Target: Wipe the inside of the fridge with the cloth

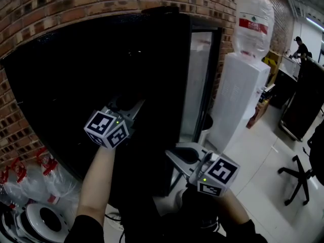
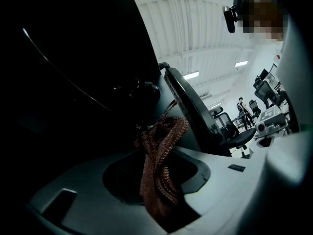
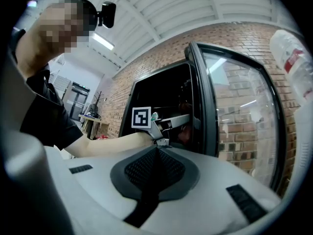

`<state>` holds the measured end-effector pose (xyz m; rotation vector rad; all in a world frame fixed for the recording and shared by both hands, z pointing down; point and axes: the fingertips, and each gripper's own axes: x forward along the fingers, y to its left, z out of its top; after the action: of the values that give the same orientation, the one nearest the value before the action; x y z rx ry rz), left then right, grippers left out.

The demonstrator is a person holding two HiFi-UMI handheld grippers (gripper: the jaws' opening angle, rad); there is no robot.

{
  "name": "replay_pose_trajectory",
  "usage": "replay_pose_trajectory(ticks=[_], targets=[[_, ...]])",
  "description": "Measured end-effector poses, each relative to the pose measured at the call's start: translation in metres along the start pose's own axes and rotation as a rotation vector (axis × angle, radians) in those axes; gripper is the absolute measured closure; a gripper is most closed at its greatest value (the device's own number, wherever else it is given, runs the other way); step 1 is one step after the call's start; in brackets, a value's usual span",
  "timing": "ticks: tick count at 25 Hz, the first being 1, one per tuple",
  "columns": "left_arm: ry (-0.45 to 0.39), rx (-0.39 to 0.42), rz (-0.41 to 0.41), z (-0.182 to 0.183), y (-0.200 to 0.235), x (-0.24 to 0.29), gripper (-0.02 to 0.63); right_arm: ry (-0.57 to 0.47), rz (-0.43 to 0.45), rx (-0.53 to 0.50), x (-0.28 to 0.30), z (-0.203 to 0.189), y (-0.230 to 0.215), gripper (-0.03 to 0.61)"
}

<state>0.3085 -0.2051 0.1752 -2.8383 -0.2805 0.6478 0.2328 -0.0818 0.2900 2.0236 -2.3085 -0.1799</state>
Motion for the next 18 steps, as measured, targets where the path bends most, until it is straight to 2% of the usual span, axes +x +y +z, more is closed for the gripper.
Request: replay_pose_trajectory(ticks=[5,9,14,18], targets=[[0.027,0.035,0.050,-0.010,0.014,0.004,0.476,0.025,0.017,-0.029,0.026,0.006,0.003,0.572],[0.031,0.049,0.052,-0.016,0.018,0.010,0.476,0.014,0.048,-0.034,0.026,0.009,0.008,0.572],[0.020,0.020,0.048,-0.020,0.042,0.012,0.476,0.002,0.076,-0.003,0.022,0.003,0.014,0.572],[0.067,0.052,0.104,-0.026,0.066,0.017,0.476,0.028,0.089,-0.026,0.031,-0.001,0.021,0.574]])
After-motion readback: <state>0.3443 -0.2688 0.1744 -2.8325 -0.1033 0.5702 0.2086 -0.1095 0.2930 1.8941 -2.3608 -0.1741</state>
